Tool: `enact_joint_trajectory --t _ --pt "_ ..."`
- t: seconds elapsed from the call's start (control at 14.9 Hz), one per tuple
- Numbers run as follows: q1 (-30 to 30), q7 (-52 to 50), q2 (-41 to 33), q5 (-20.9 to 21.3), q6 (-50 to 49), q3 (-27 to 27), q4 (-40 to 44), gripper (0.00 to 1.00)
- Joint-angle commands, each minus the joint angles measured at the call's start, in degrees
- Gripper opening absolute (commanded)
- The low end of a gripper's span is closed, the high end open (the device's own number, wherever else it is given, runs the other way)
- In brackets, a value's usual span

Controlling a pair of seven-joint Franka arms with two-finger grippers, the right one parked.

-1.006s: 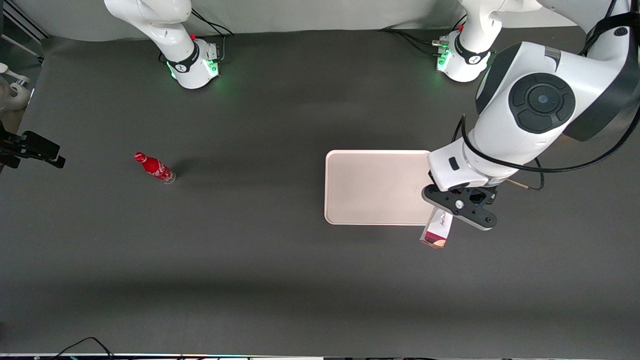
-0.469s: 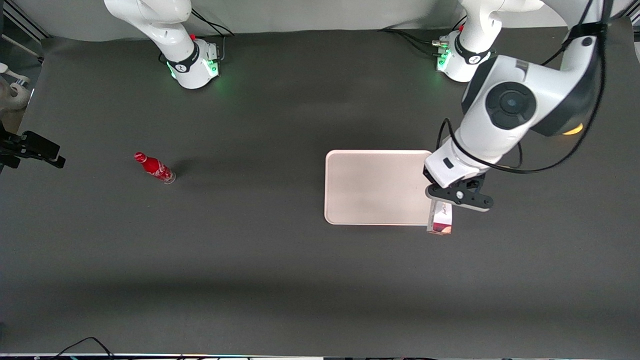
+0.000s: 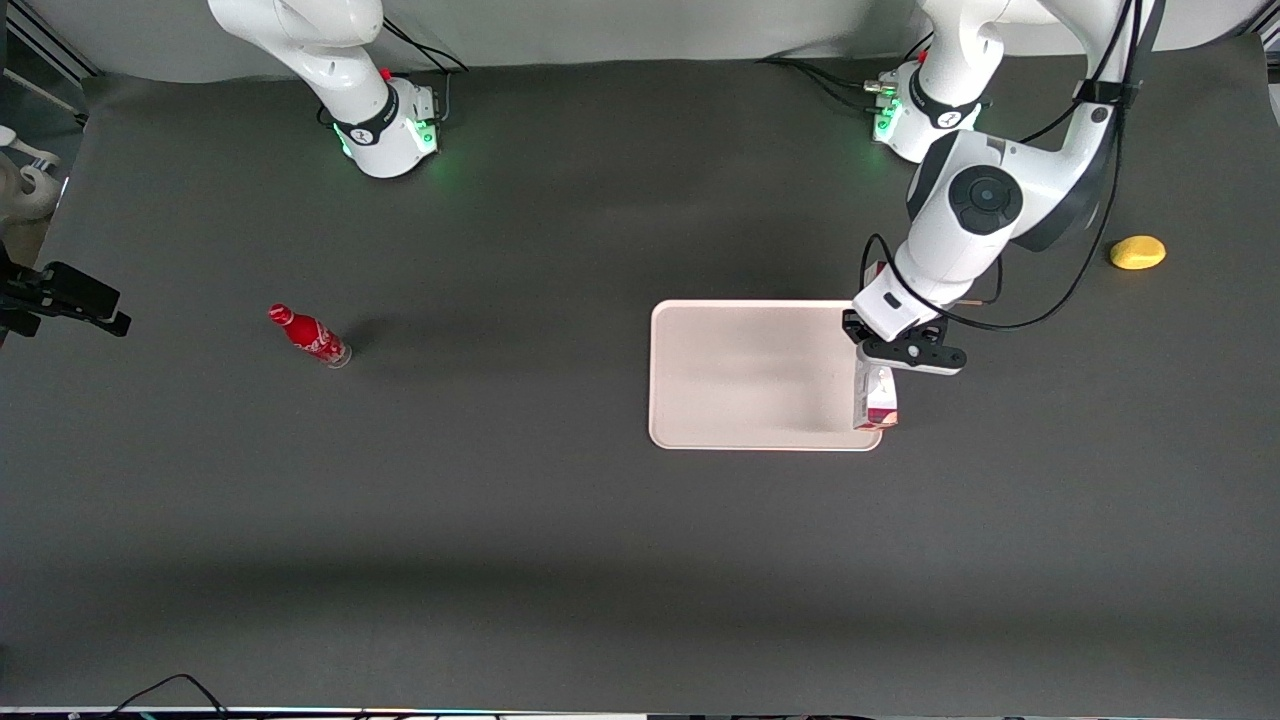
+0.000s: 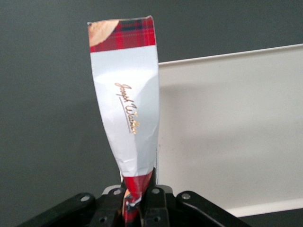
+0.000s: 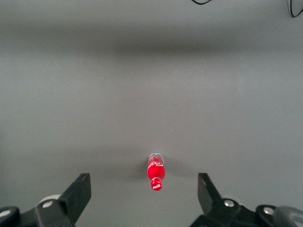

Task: Place red cookie box on tray
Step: 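Lower the upright box onto the tray near its rim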

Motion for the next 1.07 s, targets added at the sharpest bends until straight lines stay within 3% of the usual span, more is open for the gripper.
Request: enact_joint_trajectory --t 0.0,0.27,0.47,0.67,1.01 --pt "-0.2 -4.2 -1.3 -0.7 4.8 -0.1 -5.3 0.00" --pt "-0.9 -13.7 2.1 -0.4 7.4 -1.0 -5.6 0.00" --pt "-0.9 -13.7 5.2 0.4 13.7 -1.0 -6.9 0.00" --pt "-0.9 -14.2 8.7 4.6 18.6 -1.0 -6.7 0.00" --pt "-1.0 -14.2 11.1 4.8 20.8 -1.0 -5.6 0.00"
